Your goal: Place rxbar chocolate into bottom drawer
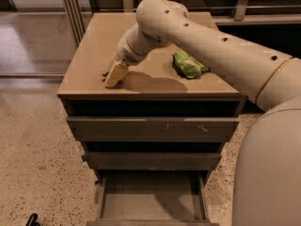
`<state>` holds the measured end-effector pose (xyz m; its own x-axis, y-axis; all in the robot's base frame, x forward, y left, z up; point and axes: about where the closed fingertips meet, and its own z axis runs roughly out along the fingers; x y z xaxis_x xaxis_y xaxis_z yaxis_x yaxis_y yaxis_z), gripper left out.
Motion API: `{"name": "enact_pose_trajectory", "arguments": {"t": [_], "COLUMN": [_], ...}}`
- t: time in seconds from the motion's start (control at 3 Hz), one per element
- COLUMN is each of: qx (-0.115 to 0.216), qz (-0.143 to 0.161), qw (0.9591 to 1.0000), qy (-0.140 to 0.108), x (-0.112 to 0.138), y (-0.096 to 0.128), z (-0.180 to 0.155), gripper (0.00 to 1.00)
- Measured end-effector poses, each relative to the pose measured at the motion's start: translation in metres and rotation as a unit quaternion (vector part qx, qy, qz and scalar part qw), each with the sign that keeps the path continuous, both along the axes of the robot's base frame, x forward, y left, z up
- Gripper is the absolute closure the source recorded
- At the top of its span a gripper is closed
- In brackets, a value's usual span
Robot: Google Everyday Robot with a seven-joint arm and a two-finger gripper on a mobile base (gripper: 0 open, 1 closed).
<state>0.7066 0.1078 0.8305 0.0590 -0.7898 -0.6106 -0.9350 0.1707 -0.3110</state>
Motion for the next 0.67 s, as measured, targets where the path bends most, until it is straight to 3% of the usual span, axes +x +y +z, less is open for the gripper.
{"name": "enact_pose_trajectory", "arguments": {"t": [0.33, 0.67], "qx": [0.000, 0.000], "qz": [0.000, 0.000], "qw": [1.0000, 1.0000], "qy": [0.000, 0.000], "x": [0.0000, 0.0000], "y": [0.0001, 0.0001], "z": [-0.0001, -0.0001], "gripper": [1.00, 1.00]}}
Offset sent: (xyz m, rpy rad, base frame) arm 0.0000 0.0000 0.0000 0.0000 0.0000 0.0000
